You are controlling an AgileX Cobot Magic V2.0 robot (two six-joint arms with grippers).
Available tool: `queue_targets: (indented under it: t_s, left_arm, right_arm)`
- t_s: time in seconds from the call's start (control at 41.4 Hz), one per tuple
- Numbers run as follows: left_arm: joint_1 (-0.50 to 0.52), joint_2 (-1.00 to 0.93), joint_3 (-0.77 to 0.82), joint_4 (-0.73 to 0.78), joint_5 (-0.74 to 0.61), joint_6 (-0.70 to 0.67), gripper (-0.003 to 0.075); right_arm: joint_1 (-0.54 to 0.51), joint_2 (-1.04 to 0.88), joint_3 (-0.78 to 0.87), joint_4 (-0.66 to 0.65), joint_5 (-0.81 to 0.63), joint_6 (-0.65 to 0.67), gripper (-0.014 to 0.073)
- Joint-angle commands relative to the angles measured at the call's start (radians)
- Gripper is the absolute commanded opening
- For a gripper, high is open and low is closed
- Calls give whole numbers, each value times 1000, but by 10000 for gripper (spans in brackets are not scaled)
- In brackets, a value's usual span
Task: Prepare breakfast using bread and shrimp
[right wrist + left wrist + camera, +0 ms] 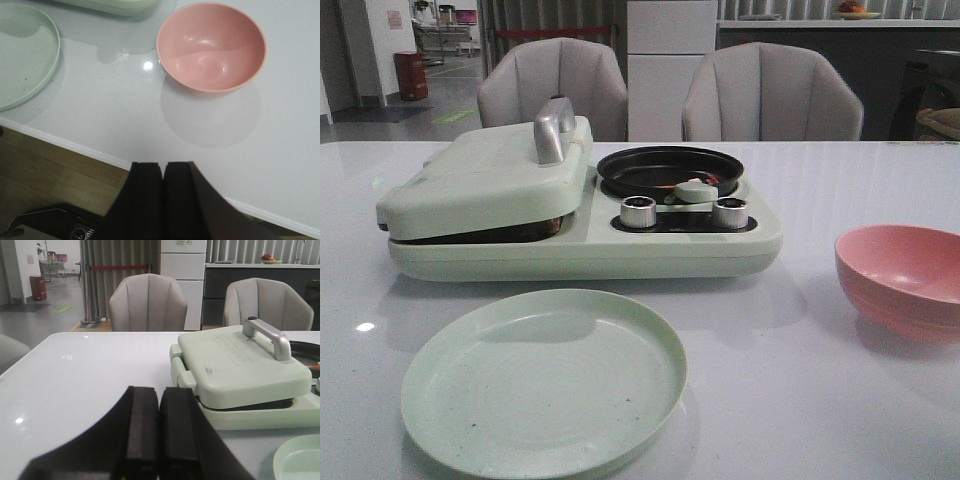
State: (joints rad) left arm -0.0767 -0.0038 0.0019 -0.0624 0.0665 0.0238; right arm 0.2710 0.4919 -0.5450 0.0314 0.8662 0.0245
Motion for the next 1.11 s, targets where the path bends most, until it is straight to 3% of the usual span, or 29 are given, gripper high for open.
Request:
queue_targets:
  t_s: [0.0,0.362,0.435,0.604,0.773,0.846,1.087]
  left_arm:
    - [-1,-18,29,-9,-90,-12,98]
    - [-1,-18,29,-9,-90,-12,98]
    - [-1,-18,29,-9,-90,-12,98]
    - [-1,-18,29,-9,-90,-12,98]
    - [-1,-18,29,-9,-90,-12,98]
    - [-1,-18,29,-9,-90,-12,98]
    - [-1,-18,29,-9,-90,-12,98]
  right_arm:
    - [1,1,-25,-3,-62,2,16]
    - [-7,-47,-1,-7,-86,-1,16]
    - [-68,-122,65,-21,-180,-12,16]
    - [-226,-336,302,-23,-586,-12,16]
    - [-265,-503,509,-23,-842,-12,16]
    - [-266,-525,560,-23,-907,-12,16]
    - [-265,-524,555,-25,-895,-12,16]
